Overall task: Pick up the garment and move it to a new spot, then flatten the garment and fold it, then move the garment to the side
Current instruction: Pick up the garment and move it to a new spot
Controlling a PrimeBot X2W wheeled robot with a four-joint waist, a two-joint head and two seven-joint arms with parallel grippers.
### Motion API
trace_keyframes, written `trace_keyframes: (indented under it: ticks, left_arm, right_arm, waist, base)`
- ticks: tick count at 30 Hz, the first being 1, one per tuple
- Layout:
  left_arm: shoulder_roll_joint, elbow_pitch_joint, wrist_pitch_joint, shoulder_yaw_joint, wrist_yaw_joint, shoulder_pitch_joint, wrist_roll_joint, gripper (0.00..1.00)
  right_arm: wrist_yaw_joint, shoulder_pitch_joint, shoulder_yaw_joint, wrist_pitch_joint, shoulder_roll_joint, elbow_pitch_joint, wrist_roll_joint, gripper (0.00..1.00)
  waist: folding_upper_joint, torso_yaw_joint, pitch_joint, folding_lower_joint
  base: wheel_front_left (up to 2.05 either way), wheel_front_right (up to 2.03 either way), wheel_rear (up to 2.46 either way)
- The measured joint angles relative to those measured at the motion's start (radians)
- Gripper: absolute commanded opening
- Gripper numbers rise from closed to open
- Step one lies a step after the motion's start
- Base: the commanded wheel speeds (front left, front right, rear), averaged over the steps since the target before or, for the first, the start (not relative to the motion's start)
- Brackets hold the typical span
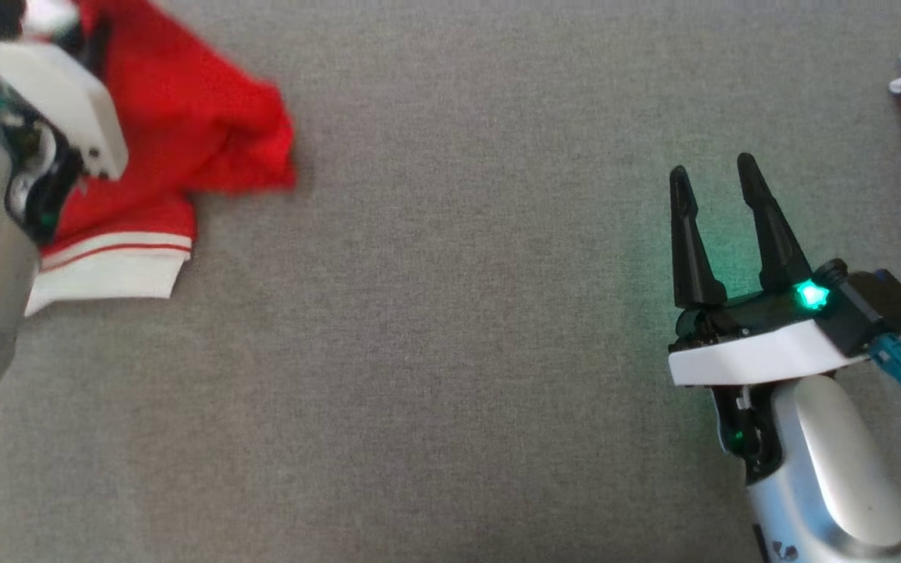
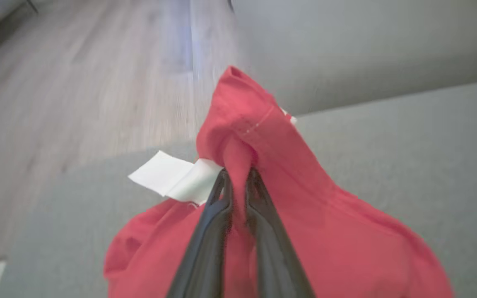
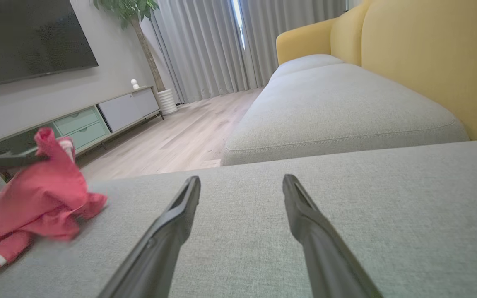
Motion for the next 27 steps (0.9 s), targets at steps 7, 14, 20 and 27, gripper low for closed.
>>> trace_keyframes:
  ticks: [7, 14, 20, 27]
  left_arm:
    - [-0.063, -0.038, -0.307, 0.046, 0.001, -0.077, 0.024, 0.0]
    - [-0.099, -0.097, -0.438, 0.065, 0.041, -0.078, 0.032, 0.0]
    - [-0.133, -0.154, -0.452, 0.051, 0.09, -0.055, 0.06, 0.0]
    - [-0.242, -0.189, -0.458, -0.022, 0.174, 0.024, 0.107, 0.0]
  right_arm:
    - [0.0, 0.003, 0.004, 0.0, 0.0, 0.028, 0.007, 1.0]
    - [0.0, 0.033, 0.011, -0.002, 0.0, 0.059, 0.033, 1.0]
    - [0.0, 0.044, 0.03, -0.005, 0.0, 0.066, 0.055, 1.0]
    - [0.0, 0.043, 0.028, -0.005, 0.0, 0.063, 0.074, 1.0]
  waist:
    - [0.0, 0.006, -0.08, 0.0]
    - [0.0, 0.006, -0.164, -0.0002]
    - [0.0, -0.026, -0.192, -0.0001]
    - [0.0, -0.09, -0.194, -0.0001]
  base:
    - [0.0, 0.0, 0.0]
    - [0.0, 0.0, 0.0]
    - [0.0, 0.0, 0.0]
    - [0.0, 0.0, 0.0]
